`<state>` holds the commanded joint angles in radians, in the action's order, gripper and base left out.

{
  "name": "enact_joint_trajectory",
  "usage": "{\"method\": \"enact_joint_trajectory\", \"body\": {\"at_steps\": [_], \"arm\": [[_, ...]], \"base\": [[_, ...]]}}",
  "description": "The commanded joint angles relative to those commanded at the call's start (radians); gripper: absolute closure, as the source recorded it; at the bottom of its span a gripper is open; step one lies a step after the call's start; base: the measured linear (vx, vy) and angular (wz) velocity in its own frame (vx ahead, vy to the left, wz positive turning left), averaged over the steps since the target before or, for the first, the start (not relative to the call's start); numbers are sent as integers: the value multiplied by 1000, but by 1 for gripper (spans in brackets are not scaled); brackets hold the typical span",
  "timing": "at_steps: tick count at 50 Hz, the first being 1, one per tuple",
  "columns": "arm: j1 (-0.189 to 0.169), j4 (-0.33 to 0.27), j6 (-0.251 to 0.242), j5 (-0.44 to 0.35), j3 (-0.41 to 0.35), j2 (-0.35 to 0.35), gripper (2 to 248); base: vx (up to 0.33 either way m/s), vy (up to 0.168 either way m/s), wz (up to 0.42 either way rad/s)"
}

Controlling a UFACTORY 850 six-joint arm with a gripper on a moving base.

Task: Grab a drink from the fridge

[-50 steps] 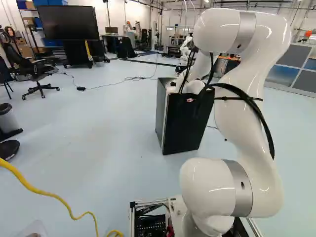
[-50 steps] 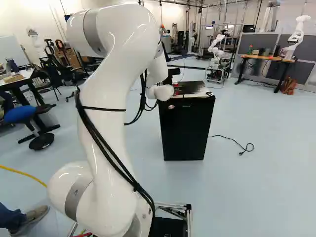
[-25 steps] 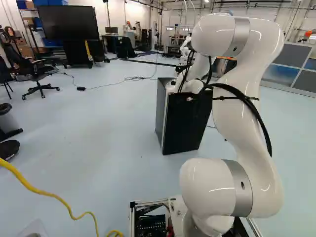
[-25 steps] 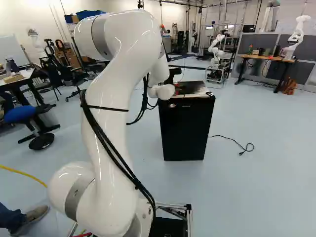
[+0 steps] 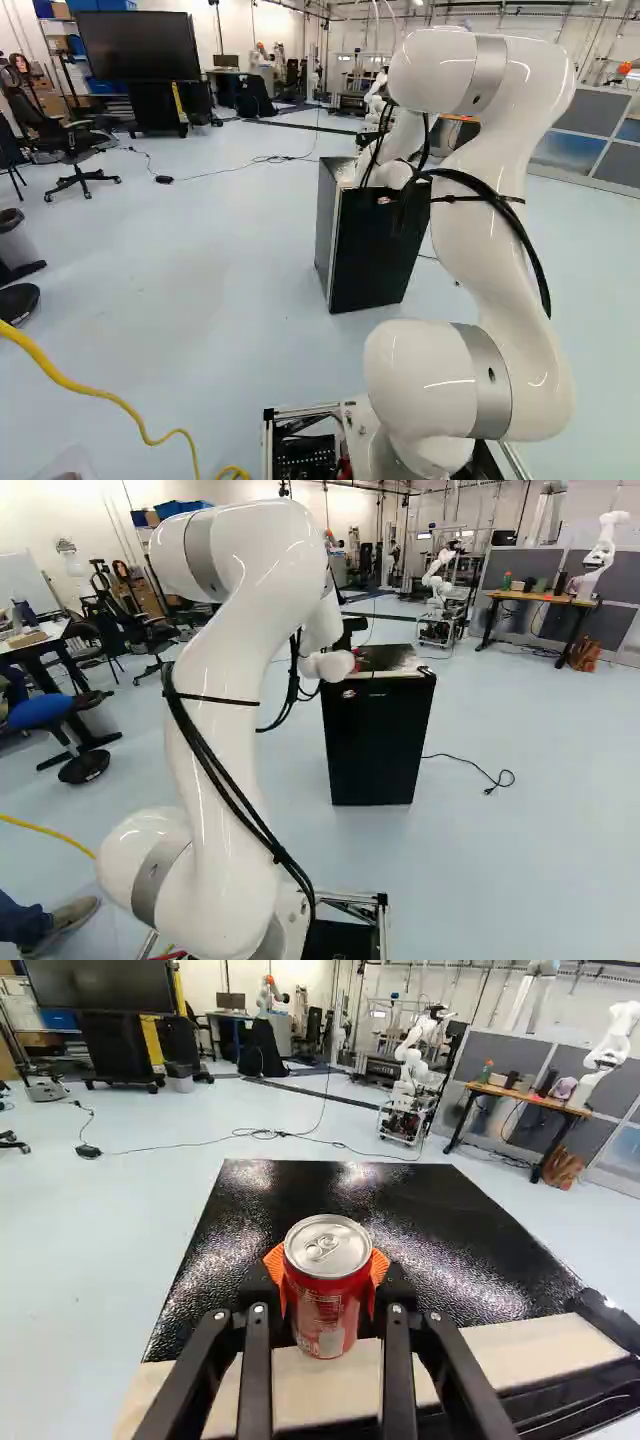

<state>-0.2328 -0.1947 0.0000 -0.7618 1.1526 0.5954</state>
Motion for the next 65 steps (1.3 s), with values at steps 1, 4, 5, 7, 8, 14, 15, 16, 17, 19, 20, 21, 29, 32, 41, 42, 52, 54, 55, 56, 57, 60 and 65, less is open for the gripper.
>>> {"method": "enact_joint_trajectory", "body": {"at_steps": [1,4,5,7,8,14,15,16,17,19,20,21,29,32,41,42,52,54,55,56,57,60,65], "arm": [[0,0,0,0,0,-2,152],[0,0,0,0,-1,-7,152],[0,0,0,0,-1,-9,152],[0,0,0,0,-1,-12,152],[0,0,0,0,-1,-14,152],[0,0,0,0,-2,-25,152],[0,0,0,0,-2,-27,152],[0,0,0,0,-2,-29,152],[0,0,0,0,-2,-31,152],[0,0,0,0,-2,-34,152],[0,0,0,0,-2,-36,152],[0,0,0,0,-2,-38,152],[0,0,0,0,-1,-52,152],[0,0,0,0,-1,-57,152],[0,0,0,0,0,-72,152],[0,0,0,0,0,-73,152],[0,0,0,0,-2,-77,152],[1,1,0,0,-3,-78,152],[1,1,0,0,-4,-79,152],[1,1,0,-1,-5,-79,152],[2,1,0,-1,-6,-80,152],[2,2,0,-1,-10,-83,152],[4,4,0,-2,-20,-90,152]], "base": [[0,0,0],[0,0,0],[0,0,0],[0,0,0],[0,0,0],[0,0,0],[0,0,0],[0,0,0],[0,0,0],[0,0,0],[0,0,0],[0,0,0],[0,0,0],[0,0,0],[0,0,0],[0,0,0],[0,0,0],[0,0,0],[0,0,0],[0,0,0],[0,0,0],[0,0,0],[0,0,0]]}}
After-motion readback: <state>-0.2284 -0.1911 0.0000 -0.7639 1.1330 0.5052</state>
